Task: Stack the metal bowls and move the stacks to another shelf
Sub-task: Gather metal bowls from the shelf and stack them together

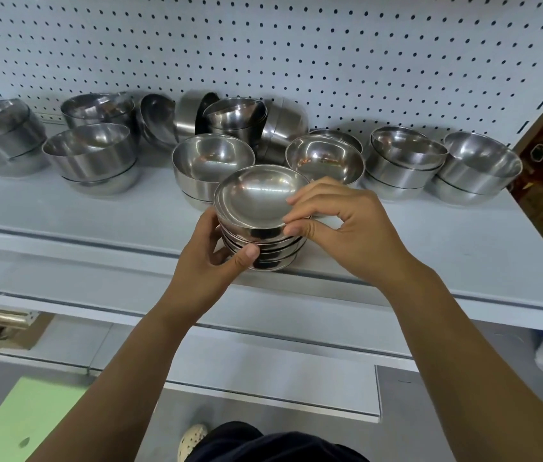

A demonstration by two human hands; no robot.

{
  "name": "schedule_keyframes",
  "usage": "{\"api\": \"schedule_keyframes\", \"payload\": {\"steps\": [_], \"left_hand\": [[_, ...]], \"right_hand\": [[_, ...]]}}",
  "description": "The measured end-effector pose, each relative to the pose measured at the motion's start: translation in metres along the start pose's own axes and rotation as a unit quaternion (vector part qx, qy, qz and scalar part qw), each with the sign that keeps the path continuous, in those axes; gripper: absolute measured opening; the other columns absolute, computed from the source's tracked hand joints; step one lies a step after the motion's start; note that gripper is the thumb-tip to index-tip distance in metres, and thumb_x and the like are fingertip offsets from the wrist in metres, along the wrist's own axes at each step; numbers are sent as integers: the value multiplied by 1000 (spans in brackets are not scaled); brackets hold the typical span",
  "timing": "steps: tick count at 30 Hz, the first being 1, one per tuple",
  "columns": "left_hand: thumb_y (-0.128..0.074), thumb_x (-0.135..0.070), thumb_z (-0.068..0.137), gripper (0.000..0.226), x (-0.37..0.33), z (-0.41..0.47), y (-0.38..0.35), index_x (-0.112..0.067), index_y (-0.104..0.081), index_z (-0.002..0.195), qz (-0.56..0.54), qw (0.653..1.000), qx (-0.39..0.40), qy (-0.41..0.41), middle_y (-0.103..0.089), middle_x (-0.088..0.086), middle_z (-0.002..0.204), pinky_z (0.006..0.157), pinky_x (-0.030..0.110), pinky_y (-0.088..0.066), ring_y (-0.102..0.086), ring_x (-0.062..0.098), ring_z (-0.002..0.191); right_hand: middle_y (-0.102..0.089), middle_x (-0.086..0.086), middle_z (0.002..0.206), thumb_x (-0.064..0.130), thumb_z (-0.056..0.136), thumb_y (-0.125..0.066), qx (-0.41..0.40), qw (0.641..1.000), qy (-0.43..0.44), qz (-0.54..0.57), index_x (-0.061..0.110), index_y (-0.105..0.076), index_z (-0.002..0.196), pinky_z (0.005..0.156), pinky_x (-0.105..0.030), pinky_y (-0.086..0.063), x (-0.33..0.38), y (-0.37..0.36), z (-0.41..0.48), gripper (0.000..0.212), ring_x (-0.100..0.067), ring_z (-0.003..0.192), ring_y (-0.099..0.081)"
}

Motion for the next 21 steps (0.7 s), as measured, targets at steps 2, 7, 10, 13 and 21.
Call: {"api": "schedule_keyframes", "payload": {"steps": [2, 7, 10, 13, 21], "left_hand": [[-75, -43, 82, 80, -3, 0, -1, -27, -37, 151, 2, 1000, -1, -11, -56, -12, 143, 103, 31, -53, -51, 12, 137], [-81, -47, 74, 89, -8, 5, -9, -31, -36, 149, 11, 1000, -2, -15, -57, -16, 140, 94, 25, -55, -53, 11, 135], [-85, -44, 72, 91, -7, 7, -19, -29, -37, 149, 12, 1000, 2, -14, -56, -13, 141, 98, 32, -56, -53, 12, 134], [-85, -40, 73, 90, -6, 9, -33, -34, -37, 149, 11, 1000, 11, -19, -56, -18, 141, 96, 26, -55, -53, 8, 134], [-79, -49, 72, 91, -4, 23, -51, -30, -37, 151, 14, 998, 41, -49, -59, -29, 131, 94, 17, -53, -56, 1, 128]], "right_hand": [[-76, -6, 90, 9, 82, -84, -5, 1000, 4, 2, 4, -81, 90, 94, -31, -53, -1, -1, -1, 10, -21, 103, -69], [-74, -6, 114, 18, 78, -86, -40, 997, -50, 47, 11, -79, 104, 99, -35, -53, 0, 4, -10, 28, -20, 115, -68], [-72, -8, 119, 23, 80, -82, -102, 987, -86, 87, 13, -75, 109, 104, -39, -53, -2, 17, -19, 32, -22, 117, -68], [-73, -4, 115, 19, 87, -78, -174, 976, -112, 66, 16, -74, 110, 104, -35, -53, -10, 36, -27, 23, -16, 114, -69], [-65, 6, 131, 39, 95, -73, -199, 933, -254, -159, 27, -68, 126, 113, -34, -42, -70, 106, -28, 33, -11, 130, -53]]}}
Point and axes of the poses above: each hand's wrist, its own z-axis towards the middle knuckle, its own y-axis out of the back of the hand, x = y × z, the point moved 2 cm from there along z, towards the middle knuckle
